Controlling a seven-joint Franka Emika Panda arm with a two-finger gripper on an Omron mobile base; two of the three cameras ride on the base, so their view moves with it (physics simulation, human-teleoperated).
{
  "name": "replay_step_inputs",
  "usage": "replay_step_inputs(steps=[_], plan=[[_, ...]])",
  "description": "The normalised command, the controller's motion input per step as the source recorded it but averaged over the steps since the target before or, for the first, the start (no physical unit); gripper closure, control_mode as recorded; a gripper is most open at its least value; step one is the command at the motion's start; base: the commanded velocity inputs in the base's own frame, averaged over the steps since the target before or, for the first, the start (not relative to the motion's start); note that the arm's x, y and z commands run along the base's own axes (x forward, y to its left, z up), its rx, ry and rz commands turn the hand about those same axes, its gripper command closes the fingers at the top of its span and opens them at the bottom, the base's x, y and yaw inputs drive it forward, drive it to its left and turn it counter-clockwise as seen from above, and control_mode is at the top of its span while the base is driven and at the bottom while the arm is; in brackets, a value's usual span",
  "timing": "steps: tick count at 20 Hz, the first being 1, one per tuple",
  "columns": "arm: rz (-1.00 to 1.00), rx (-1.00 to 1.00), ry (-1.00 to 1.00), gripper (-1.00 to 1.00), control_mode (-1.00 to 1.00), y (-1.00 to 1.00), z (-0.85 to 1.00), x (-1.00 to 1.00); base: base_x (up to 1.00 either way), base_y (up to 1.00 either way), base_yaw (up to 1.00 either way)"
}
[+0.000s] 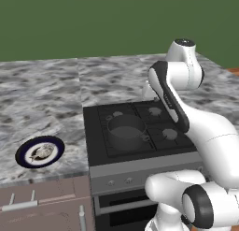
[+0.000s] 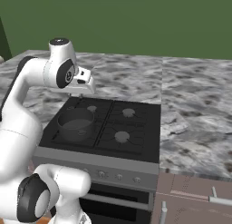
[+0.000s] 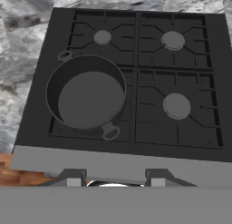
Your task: Retrieve the frozen meat and place it in the pot on a burner. Then turn the burner on.
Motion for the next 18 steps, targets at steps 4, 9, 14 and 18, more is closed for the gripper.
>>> replay_step_inputs(steps=[4,9,14,18], plan=[[-0.04,0.00,0.00,-1.00,-1.00,0.17,0.00,0.00,0.00,0.00,0.00],[-0.06,0.01,0.03,-1.00,-1.00,0.12,0.00,-0.02,0.00,0.00,0.00],[0.00,0.01,0.01,-1.00,-1.00,0.09,0.00,-0.01,0.00,0.00,0.00],[-0.03,0.00,0.00,-1.00,-1.00,0.38,-0.01,0.00,0.00,0.00,0.00]])
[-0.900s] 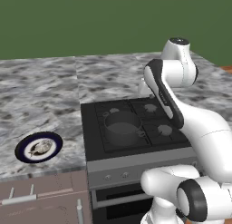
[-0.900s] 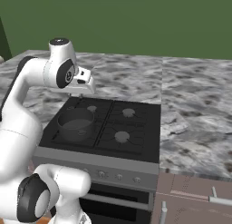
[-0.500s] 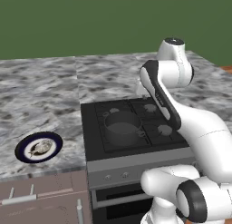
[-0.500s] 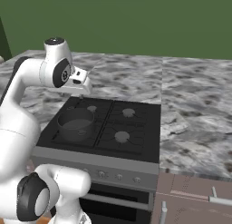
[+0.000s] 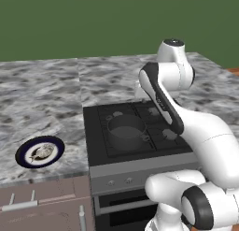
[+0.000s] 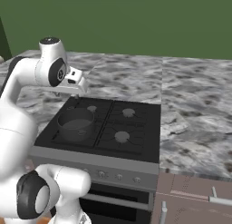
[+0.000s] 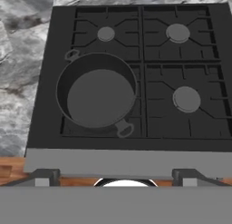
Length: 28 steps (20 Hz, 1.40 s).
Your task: Retrieve the frozen meat and place it in the pot on a burner. Then turn the burner on.
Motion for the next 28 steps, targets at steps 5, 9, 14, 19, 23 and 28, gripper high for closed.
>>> replay_step_inputs(steps=[5,9,14,19,23,28], plan=[[-0.09,0.00,0.00,-1.00,-1.00,0.47,-0.01,0.00,0.00,0.00,0.00],[-0.07,0.00,0.02,-1.00,-1.00,0.47,-0.09,0.00,0.00,0.00,0.00],[-0.03,0.00,0.01,-1.00,-1.00,0.51,-0.06,0.00,0.00,0.00,0.00],[-0.03,0.00,0.00,-1.00,-1.00,0.50,-0.06,0.00,0.00,0.00,0.00],[-0.04,0.00,0.02,-1.00,-1.00,0.49,-0.07,0.00,0.00,0.00,0.00],[-0.05,0.00,0.00,-1.00,-1.00,0.61,-0.06,0.00,0.00,0.00,0.00]])
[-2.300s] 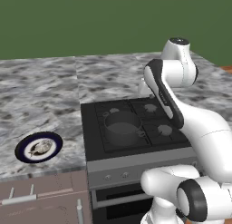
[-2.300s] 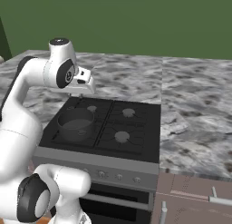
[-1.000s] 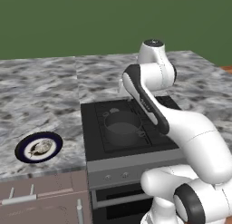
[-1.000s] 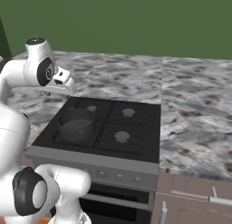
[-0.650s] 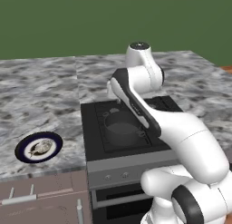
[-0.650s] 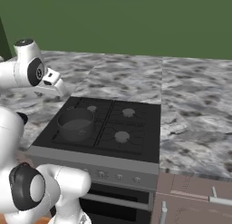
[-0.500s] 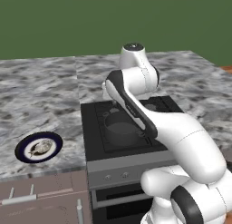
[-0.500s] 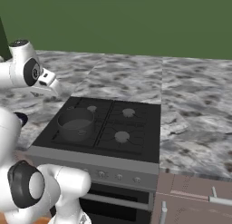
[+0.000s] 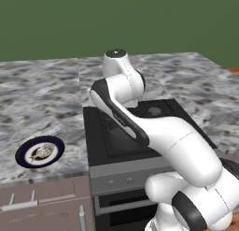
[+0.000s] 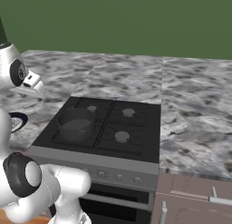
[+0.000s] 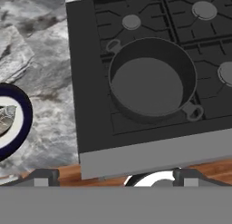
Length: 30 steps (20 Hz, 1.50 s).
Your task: Retrieve the frozen meat and place it in the pot on a burner. Then turn the burner on.
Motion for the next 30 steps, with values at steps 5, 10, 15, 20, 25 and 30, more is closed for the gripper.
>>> replay_step_inputs(steps=[5,10,15,20,25,30], plan=[[-0.06,0.00,0.05,-1.00,-1.00,0.59,-0.02,0.00,0.00,0.00,0.00],[-0.14,0.00,0.11,-1.00,-1.00,0.63,-0.10,0.00,0.00,0.00,0.00],[-0.08,0.01,0.10,-1.00,-1.00,0.38,-0.12,0.00,0.00,0.00,0.00],[-0.01,0.01,0.10,-1.00,-1.00,0.58,-0.40,0.03,0.00,0.00,0.00],[-0.04,0.00,0.03,-1.00,-1.00,0.49,-0.36,0.00,0.00,0.00,0.00],[0.00,0.00,0.08,-1.00,-1.00,0.19,-0.17,0.00,0.00,0.00,0.00]])
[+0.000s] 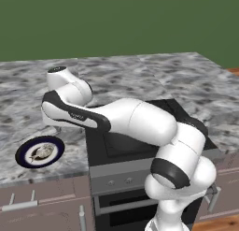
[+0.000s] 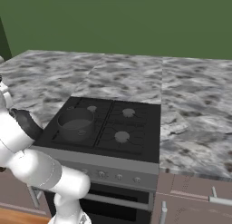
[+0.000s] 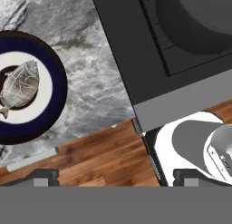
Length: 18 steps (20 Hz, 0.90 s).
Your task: Retrieve the frozen meat and place it in the pot on a burner. Then turn the burner on.
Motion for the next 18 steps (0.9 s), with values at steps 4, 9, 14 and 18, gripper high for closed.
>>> replay_step_inputs(steps=[4,9,14,18], plan=[[0.00,0.00,0.04,-1.00,-1.00,0.32,-0.12,0.10,0.00,0.00,0.00],[0.00,0.00,0.00,-1.00,-1.00,0.37,-0.19,0.31,0.00,0.00,0.00],[0.00,0.00,0.00,-1.00,-1.00,0.37,-0.16,0.25,0.00,0.00,0.00],[0.00,0.00,0.00,-1.00,-1.00,0.34,-0.14,0.19,0.00,0.00,0.00]])
